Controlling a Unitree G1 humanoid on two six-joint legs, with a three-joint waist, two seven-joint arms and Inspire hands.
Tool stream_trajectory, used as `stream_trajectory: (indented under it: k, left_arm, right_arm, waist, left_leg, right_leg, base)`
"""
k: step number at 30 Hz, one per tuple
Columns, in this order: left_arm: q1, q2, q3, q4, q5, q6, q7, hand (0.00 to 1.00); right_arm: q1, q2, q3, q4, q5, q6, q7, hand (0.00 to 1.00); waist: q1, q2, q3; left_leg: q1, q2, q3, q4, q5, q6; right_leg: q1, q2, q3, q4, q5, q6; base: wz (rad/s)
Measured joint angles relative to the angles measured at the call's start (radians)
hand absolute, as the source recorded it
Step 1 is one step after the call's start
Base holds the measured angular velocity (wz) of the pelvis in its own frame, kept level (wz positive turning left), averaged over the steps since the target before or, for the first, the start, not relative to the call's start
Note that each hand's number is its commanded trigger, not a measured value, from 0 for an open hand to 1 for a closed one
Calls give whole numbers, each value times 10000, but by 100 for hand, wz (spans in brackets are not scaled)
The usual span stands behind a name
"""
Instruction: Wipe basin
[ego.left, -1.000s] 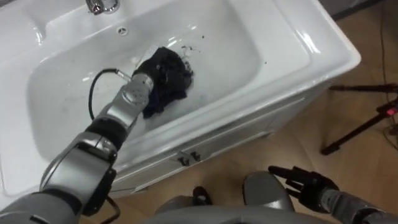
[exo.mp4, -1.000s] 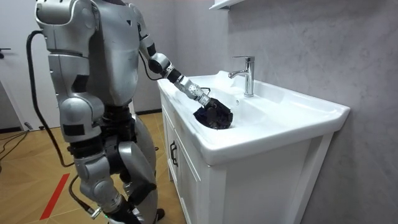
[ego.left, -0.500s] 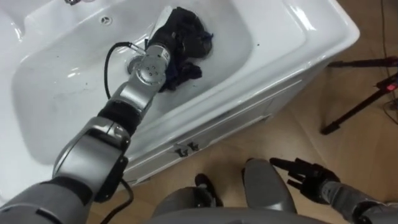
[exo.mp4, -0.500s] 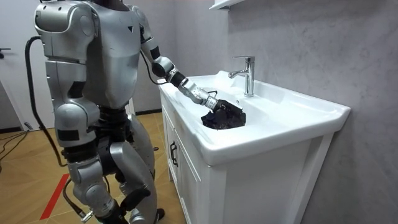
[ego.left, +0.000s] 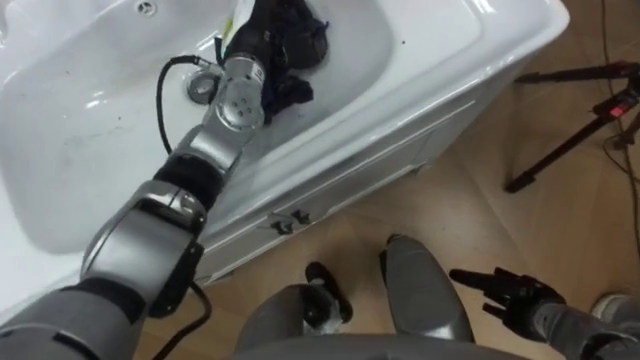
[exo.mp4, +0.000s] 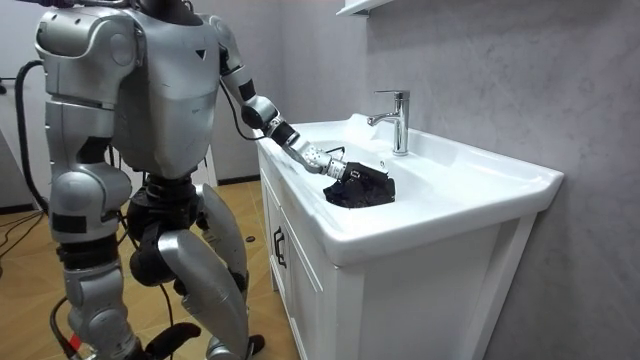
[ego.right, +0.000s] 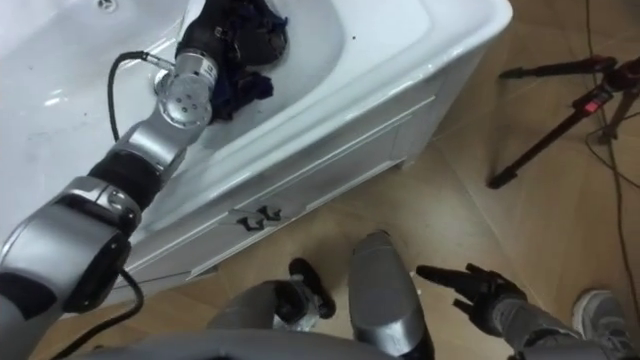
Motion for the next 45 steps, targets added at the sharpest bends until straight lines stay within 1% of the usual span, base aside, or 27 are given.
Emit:
stream_trajectory:
  k: [2, 3, 5, 6, 7, 9, 11, 12, 13, 16, 17, 18, 19, 20, 21, 23, 24, 26, 27, 29, 30, 31, 34, 35, 38, 43, 45]
  left_arm:
    - [-155, 282, -150, 346, 426, -108, 230, 100]
    - [-197, 349, -191, 425, 524, -114, 303, 100]
    - [-286, 533, -343, 879, 692, -256, 525, 100]
    - [-289, 572, -386, 958, 703, -269, 571, 100]
    - [-337, 654, -479, 1152, 802, -289, 628, 100]
    - [-391, 885, -500, 1261, 1524, -290, 700, 100]
    - [-390, 1165, -514, 1351, 2713, -229, 757, 100]
    - [-388, 1220, -509, 1372, 2998, -222, 768, 100]
    - [-385, 1302, -538, 1406, 3507, -175, 827, 100]
    - [-384, 1471, -733, 1546, 4485, -14, 1019, 100]
    - [-384, 1613, -868, 1571, 4811, 8, 1054, 100]
    - [-380, 1718, -942, 1570, 4988, 20, 1058, 100]
    - [-342, 1949, -1158, 1568, 5187, 74, 1057, 100]
    - [-291, 2140, -1355, 1558, 5410, 268, 1060, 100]
    - [-262, 2202, -1430, 1561, 5459, 387, 1054, 100]
    - [-163, 2336, -1492, 1577, 5895, 823, 1027, 100]
    - [-130, 2362, -1493, 1582, 6002, 929, 1016, 100]
    - [12, 2561, -1518, 1594, 6272, 1048, 1010, 100]
    - [37, 2609, -1517, 1579, 6321, 1070, 987, 100]
    - [230, 2837, -1521, 1530, 6598, 1083, 936, 100]
    - [253, 2862, -1519, 1537, 6661, 1084, 950, 100]
    - [269, 2870, -1495, 1543, 6697, 1081, 949, 100]
    - [432, 2871, -1454, 1472, 6958, 1078, 969, 100]
    - [565, 2870, -1374, 1413, 7066, 1080, 1070, 100]
    - [741, 2870, -1237, 1403, 7346, 1080, 1287, 100]
    - [1213, 2910, -1205, 1296, 7342, 1113, 1721, 100]
    - [1287, 2922, -1198, 1298, 7336, 1137, 1796, 100]
  right_arm:
    - [10, 3, 4, -53, -7, -2, -80, 0]
    - [11, 4, 5, -61, 7, -6, -89, 0]
    - [-9, -51, -2, -148, 107, -46, -107, 0]
    - [-5, -76, 1, -229, 171, -56, -110, 0]
    - [-16, -102, 2, -281, 335, -130, -109, 0]
    - [-23, -113, -67, -358, 377, -177, -107, 0]
    - [-22, -117, -149, -372, 387, -270, -102, 0]
    - [-17, -126, -161, -370, 386, -270, -91, 0]
    - [2, -142, -249, -361, 403, -270, -82, 0]
    - [-36, -200, -415, -344, 431, -262, -71, 0]
    - [-113, -196, -416, -344, 448, -255, -67, 0]
    - [-139, -196, -419, -345, 462, -244, -67, 0]
    - [-206, -197, -451, -347, 510, -232, -71, 0]
    - [-212, -202, -513, -358, 553, -235, -75, 0]
    - [-222, -206, -514, -360, 552, -234, -77, 0]
    - [-287, -206, -520, -371, 552, -235, -70, 0]
    - [-303, -206, -520, -370, 553, -235, -69, 0]
    - [-316, -208, -605, -425, 554, -257, -65, 0]
    - [-303, -209, -654, -433, 571, -262, -65, 0]
    - [-240, -209, -739, -451, 957, -362, -70, 0]
    - [-212, -211, -743, -467, 1046, -375, -75, 0]
    - [-140, -224, -763, -508, 1184, -445, -77, 0]
    - [-120, -210, -905, -501, 1230, -491, -76, 0]
    - [-153, -209, -904, -500, 1210, -560, -77, 0]
    - [-179, -203, -901, -567, 1102, -595, -94, 0]
    - [-188, -203, -885, -586, 1144, -601, -97, 0]
    - [-224, -195, -888, -583, 1149, -599, -102, 0]
  waist:
    - [-66, 37, -7]
    - [-68, 47, -13]
    - [-132, 41, -8]
    - [-145, 42, -8]
    - [-147, 71, -24]
    - [-175, 36, -3]
    - [-189, 10, 15]
    - [-193, 6, 17]
    - [-192, 25, 4]
    - [-209, 112, -42]
    - [-203, 137, -52]
    - [-193, 157, -59]
    - [-202, 211, -64]
    - [-205, 280, -62]
    - [-196, 311, -63]
    - [-125, 414, -63]
    - [-103, 433, -68]
    - [-17, 484, -81]
    - [52, 492, -86]
    - [123, 502, -93]
    - [152, 504, -95]
    - [274, 521, -108]
    - [396, 595, -165]
    - [440, 598, -169]
    - [493, 586, -170]
    - [516, 564, -185]
    - [530, 566, -187]
  left_leg:
    - [-151, 82, 16, 139, 0, -1]
    - [-178, 107, 32, 161, -1, -3]
    - [-177, 125, 53, 160, 7, -15]
    - [-174, 125, 53, 160, 8, -17]
    - [-172, 130, 56, 174, 11, -20]
    - [-156, 118, 60, 223, 6, -26]
    - [-144, 120, 66, 196, 21, -46]
    - [-133, 117, 67, 177, 28, -53]
    - [-89, 114, 91, 138, 37, -62]
    - [-20, 116, 131, 79, 38, -64]
    - [-7, 118, 131, 79, 37, -65]
    - [-7, 119, 132, 81, 37, -65]
    - [-12, 120, 145, 79, 36, -65]
    - [-16, 121, 161, 74, 36, -64]
    - [-21, 120, 164, 74, 36, -64]
    - [-32, 118, 166, 54, 39, -66]
    - [-31, 114, 165, 40, 43, -71]
    - [-33, 97, 162, -13, 57, -88]
    - [-32, 97, 162, -19, 58, -90]
    - [-38, 96, 165, -40, 63, -99]
    - [-36, 99, 164, -37, 67, -105]
    - [-32, 105, 165, -25, 67, -107]
    - [35, 124, 259, -79, 69, -107]
    - [88, 125, 324, -104, 68, -107]
    - [191, 118, 408, -289, 74, -115]
    - [221, 129, 407, -282, 85, -132]
    - [237, 127, 407, -253, 86, -131]
  right_leg:
    - [-165, 72, 6, 6, 87, -80]
    - [-165, 95, 17, 2, 115, -99]
    - [-156, 116, 28, 12, 137, -117]
    - [-158, 116, 29, 17, 137, -118]
    - [-161, 120, 29, 26, 140, -124]
    - [-182, 115, 77, 157, 119, -165]
    - [-182, 118, 77, 160, 110, -159]
    - [-175, 117, 77, 158, 111, -161]
    - [-156, 116, 97, 148, 119, -175]
    - [-89, 130, 138, 95, 138, -197]
    - [-75, 134, 140, 88, 140, -200]
    - [-79, 135, 142, 88, 140, -200]
    - [-106, 133, 152, 89, 139, -199]
    - [-129, 131, 165, 92, 139, -198]
    - [-137, 130, 166, 99, 137, -198]
    - [-160, 127, 166, 105, 134, -203]
    - [-161, 127, 168, 108, 134, -204]
    - [-179, 127, 177, 104, 124, -215]
    - [-183, 128, 177, 97, 124, -216]
    - [-206, 128, 172, 93, 124, -225]
    - [-200, 130, 171, 91, 124, -226]
    - [-186, 138, 171, 72, 126, -228]
    - [-131, 155, 209, -54, 158, -240]
    - [-119, 150, 247, -61, 165, -244]
    - [-88, 142, 277, -85, 161, -250]
    - [-51, 152, 257, -118, 153, -264]
    - [-30, 145, 250, -137, 154, -263]
  base:
    - [-4]
    - [-9]
    - [-4]
    - [0]
    - [0]
    - [0]
    - [0]
    - [0]
    - [-4]
    - [-5]
    - [0]
    - [0]
    - [-4]
    - [-4]
    - [0]
    - [0]
    - [0]
    - [0]
    - [0]
    - [0]
    - [0]
    - [0]
    - [-6]
    - [-15]
    - [-8]
    - [0]
    - [0]
